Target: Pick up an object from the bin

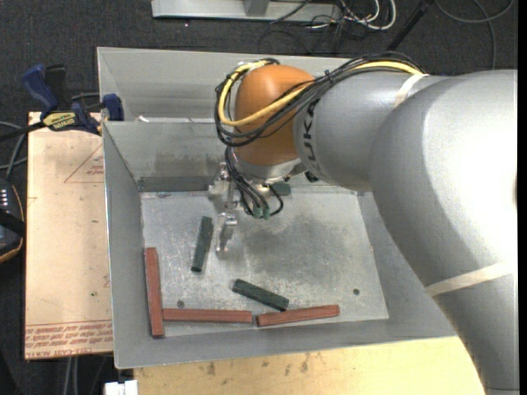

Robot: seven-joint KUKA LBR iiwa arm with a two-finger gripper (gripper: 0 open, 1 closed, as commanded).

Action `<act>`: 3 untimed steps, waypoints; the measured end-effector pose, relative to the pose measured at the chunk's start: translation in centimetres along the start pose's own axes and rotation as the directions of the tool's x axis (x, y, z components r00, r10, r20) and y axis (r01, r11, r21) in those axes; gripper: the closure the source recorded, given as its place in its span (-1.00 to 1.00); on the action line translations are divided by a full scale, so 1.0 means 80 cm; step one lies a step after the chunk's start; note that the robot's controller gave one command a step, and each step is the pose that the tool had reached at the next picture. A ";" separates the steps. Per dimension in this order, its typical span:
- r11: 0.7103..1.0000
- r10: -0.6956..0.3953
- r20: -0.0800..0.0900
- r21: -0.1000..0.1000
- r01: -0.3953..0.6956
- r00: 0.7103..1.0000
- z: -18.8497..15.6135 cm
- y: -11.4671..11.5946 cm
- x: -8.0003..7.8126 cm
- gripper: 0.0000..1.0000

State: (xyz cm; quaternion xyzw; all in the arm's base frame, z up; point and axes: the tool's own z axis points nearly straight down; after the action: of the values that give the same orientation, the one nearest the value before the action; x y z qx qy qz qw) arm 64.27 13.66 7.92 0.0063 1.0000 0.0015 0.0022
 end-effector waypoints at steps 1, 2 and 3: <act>1.000 0.000 0.000 0.000 0.000 1.000 0.000 0.000 0.000 -1.00; 0.937 -0.349 0.012 0.001 0.349 0.937 0.002 0.047 0.008 1.00; 0.937 -0.350 0.006 0.000 0.350 0.937 0.005 0.046 0.010 -1.00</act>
Offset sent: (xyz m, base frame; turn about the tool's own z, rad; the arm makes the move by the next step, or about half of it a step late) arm -0.0113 0.0359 -0.0092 -0.3604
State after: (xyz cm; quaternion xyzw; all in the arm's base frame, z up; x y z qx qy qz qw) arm 63.49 17.39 7.55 -0.1716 0.9852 0.0018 0.0054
